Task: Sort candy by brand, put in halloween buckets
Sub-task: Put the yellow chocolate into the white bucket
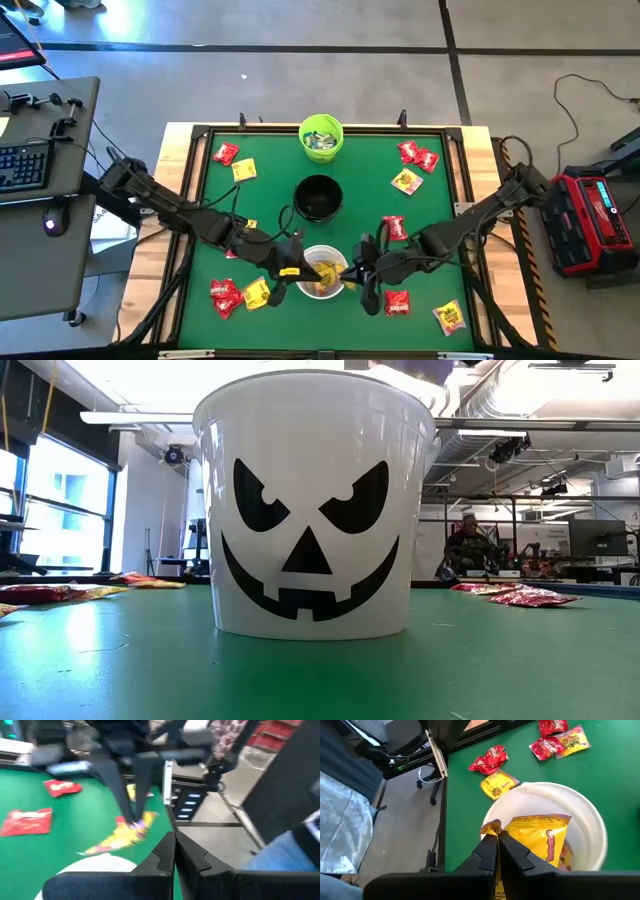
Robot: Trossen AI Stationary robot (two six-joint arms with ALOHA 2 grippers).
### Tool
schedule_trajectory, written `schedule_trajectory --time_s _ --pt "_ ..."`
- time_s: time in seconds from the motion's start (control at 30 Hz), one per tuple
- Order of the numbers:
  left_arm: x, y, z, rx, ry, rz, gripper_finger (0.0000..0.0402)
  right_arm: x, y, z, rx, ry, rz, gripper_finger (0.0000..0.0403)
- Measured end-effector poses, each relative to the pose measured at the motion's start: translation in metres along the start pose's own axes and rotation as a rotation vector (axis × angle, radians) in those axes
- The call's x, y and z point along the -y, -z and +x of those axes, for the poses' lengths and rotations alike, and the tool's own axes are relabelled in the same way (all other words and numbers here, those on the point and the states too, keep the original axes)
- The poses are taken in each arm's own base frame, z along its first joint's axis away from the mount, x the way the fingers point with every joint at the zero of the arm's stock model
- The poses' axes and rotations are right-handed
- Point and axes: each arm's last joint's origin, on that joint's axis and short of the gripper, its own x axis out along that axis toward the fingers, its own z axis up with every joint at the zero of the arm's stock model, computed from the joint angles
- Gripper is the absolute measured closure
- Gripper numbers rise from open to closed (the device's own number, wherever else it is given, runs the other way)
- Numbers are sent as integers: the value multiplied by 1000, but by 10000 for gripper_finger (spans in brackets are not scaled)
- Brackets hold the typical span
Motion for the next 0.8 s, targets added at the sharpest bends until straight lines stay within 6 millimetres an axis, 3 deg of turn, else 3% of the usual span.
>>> schedule_trajectory --time_s 0.3,0.47,0.67,0.8 --pt "-4 -2 -29 -53 -160 18 401 24 3 56 16 54 20 403" --pt "-7 2 -36 -117 -189 -6 401 39 10 77 -25 104 38 403" --pt "-8 8 -38 -177 -210 -24 401 48 12 86 -64 96 62 399" --pt "-6 9 -38 -178 -205 -20 401 49 12 87 -83 70 69 369"
